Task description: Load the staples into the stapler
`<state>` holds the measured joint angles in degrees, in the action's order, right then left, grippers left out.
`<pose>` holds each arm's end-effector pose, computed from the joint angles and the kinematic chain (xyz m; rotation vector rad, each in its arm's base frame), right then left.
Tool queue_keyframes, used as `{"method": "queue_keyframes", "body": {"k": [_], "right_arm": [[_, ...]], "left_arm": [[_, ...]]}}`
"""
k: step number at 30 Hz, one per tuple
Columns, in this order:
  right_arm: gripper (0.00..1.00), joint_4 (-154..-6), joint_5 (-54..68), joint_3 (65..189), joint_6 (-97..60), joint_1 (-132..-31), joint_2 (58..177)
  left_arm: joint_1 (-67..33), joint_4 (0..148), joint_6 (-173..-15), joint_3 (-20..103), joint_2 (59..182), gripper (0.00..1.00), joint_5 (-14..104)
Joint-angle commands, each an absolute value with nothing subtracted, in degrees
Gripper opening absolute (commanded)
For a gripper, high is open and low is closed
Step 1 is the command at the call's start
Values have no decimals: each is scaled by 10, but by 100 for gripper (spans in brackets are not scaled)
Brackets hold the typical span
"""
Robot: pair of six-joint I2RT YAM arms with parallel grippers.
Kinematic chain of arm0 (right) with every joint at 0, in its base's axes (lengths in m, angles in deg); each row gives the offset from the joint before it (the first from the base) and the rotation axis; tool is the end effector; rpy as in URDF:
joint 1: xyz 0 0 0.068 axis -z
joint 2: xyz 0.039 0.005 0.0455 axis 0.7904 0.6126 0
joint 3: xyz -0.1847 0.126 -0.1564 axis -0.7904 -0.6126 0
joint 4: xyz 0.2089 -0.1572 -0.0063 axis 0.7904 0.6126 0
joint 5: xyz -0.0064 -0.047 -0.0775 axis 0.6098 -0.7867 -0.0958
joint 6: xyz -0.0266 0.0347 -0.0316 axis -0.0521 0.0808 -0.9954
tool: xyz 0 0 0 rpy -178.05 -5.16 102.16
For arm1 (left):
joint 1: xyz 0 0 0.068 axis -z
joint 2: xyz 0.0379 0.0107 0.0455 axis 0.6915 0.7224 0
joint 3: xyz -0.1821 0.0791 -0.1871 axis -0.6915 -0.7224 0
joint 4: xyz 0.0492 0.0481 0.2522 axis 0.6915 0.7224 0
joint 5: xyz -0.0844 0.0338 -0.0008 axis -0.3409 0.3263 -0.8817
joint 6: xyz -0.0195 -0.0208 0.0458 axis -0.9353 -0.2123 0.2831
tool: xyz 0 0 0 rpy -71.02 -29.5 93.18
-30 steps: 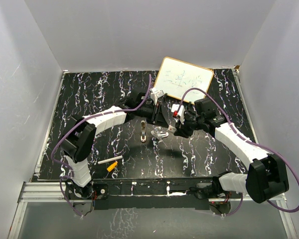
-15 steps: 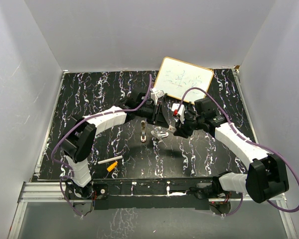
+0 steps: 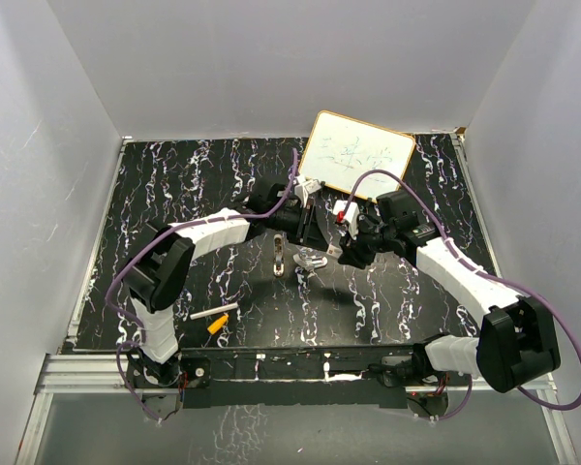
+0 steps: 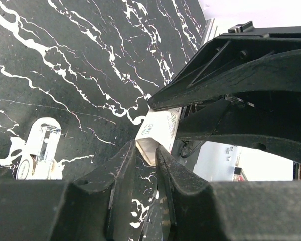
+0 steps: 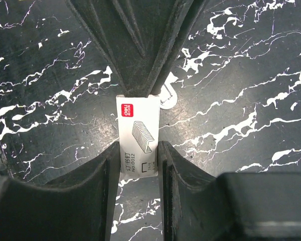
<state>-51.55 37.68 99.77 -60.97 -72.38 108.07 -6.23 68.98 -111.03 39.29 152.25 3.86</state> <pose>0.2256 0.1063 0.2409 -1.3265 1.9263 0.6904 0.3112 -0.2730 0.2166 0.7557 2.1708 -1.5535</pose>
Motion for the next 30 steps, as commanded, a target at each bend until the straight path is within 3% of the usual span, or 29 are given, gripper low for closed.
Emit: {"method": "queue_keyframes", "body": {"k": [1, 15, 30], "right_arm": [[36, -602, 374, 1040, -594, -729, 1080], [36, -603, 337, 1023, -626, -735, 1097], [34, -486, 254, 963, -726, -729, 1038]], "left_arm": [[-47, 673, -1133, 381, 1523, 24, 1], [-48, 670, -1133, 384, 1530, 31, -11], [-76, 717, -1070, 400, 1505, 58, 26]]}}
